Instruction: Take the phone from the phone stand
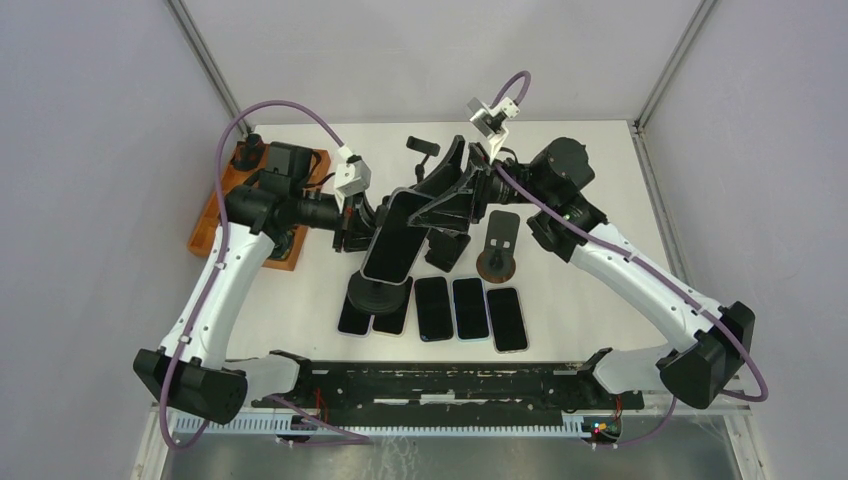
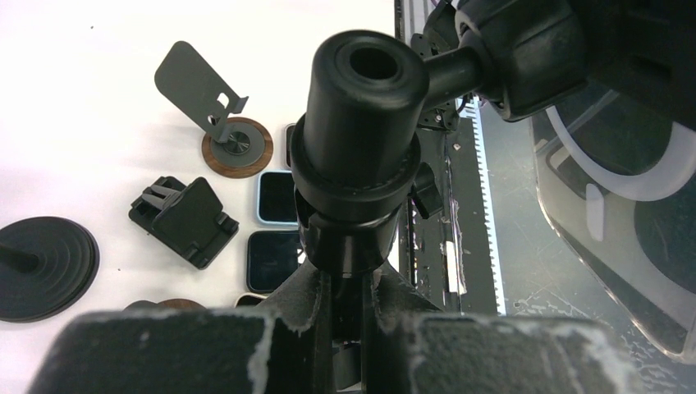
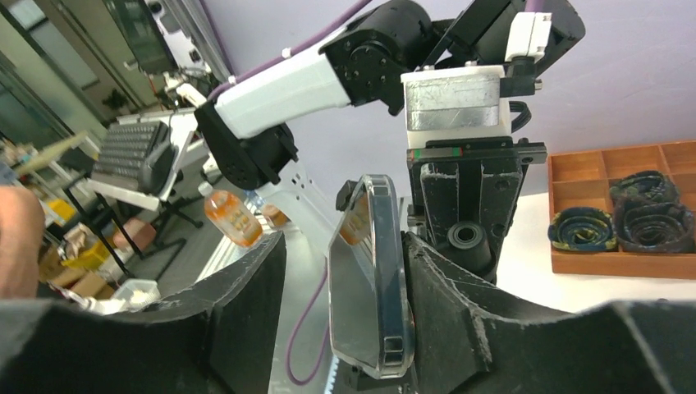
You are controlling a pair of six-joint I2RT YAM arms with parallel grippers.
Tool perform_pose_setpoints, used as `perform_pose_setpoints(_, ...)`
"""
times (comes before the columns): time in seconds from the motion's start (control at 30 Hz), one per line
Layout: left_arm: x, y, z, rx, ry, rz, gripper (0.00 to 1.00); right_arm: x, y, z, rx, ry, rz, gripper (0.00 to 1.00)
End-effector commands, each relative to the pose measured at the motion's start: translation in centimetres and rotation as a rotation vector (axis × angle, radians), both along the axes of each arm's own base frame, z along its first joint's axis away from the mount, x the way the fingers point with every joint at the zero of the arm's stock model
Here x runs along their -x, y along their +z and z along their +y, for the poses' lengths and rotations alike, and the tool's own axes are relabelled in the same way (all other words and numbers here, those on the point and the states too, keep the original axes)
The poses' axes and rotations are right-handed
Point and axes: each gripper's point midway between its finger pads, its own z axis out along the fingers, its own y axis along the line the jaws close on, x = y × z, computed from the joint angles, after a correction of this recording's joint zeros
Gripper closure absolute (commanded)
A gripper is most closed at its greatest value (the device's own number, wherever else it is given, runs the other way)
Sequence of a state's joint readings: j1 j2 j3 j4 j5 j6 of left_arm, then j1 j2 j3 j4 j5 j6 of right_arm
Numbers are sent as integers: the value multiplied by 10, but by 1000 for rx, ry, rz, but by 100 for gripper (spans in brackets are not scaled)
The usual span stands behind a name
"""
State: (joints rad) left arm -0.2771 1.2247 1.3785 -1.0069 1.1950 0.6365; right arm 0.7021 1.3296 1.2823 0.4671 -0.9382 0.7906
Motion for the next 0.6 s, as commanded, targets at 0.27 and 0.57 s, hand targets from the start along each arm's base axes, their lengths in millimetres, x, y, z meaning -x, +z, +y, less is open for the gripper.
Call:
perform_pose_setpoints(0.27, 15, 33, -3, 70, -91, -121, 98, 18, 14, -9, 21, 70, -178, 72)
perform_pose_setpoints(0.57, 25, -1, 10, -61, -146, -193, 98, 10, 55, -21, -81, 14, -219, 100)
